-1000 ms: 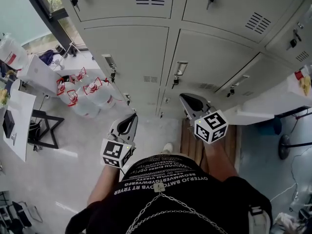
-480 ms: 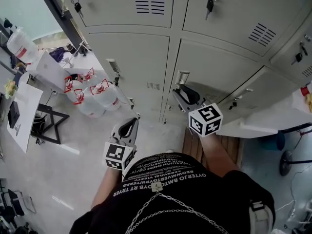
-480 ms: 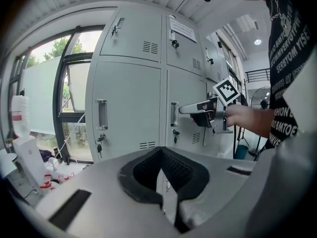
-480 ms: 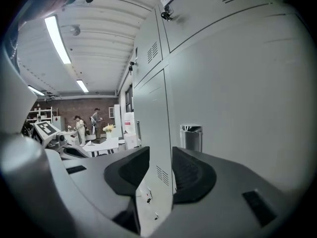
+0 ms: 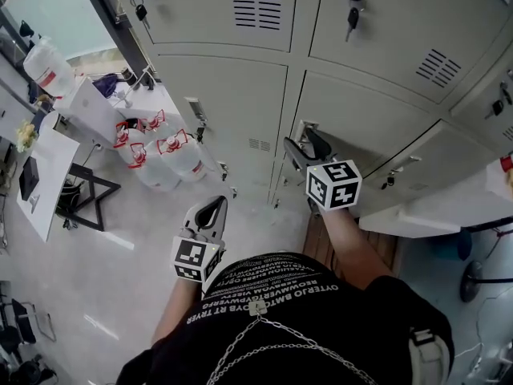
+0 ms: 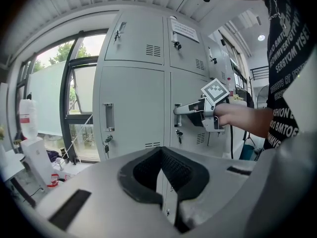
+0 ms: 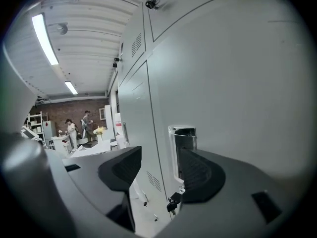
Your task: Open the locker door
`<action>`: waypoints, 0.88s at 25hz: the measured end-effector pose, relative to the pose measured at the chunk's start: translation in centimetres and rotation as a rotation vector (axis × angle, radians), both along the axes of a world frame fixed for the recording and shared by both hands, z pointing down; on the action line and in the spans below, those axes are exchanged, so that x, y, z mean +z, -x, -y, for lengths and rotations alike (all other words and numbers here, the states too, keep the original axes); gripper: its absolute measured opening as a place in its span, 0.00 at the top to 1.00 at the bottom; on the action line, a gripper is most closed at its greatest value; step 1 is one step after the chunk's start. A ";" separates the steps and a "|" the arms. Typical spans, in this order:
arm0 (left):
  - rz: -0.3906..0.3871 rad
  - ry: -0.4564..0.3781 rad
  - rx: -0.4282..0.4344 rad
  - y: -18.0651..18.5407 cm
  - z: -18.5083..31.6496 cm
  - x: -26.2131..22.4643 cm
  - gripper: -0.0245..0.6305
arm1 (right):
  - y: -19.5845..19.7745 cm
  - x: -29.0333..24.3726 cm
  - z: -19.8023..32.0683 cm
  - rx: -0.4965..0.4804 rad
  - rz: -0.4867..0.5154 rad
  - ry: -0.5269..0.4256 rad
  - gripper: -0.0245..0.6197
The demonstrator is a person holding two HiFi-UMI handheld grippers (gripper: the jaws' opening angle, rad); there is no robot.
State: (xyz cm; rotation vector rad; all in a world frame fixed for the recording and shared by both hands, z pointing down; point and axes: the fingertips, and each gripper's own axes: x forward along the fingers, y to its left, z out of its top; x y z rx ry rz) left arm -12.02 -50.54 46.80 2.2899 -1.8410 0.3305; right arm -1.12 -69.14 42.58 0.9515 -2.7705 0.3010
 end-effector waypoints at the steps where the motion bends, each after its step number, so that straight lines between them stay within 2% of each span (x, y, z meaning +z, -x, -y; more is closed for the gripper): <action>1: 0.002 0.001 -0.001 0.0 -0.1 0.0 0.96 | 0.1 0.2 0.3 0.009 -0.002 0.010 0.61; 7: 0.011 0.021 -0.009 0.8 -1.5 0.3 0.96 | 1.2 1.4 0.9 0.026 -0.031 0.038 0.58; 12: 0.005 0.031 -0.002 1.1 -2.6 0.7 0.96 | 1.2 1.2 0.7 0.047 0.005 0.041 0.58; 22: -0.005 0.039 0.046 1.3 -5.1 1.5 0.96 | 0.4 1.3 -3.0 0.078 0.006 0.034 0.59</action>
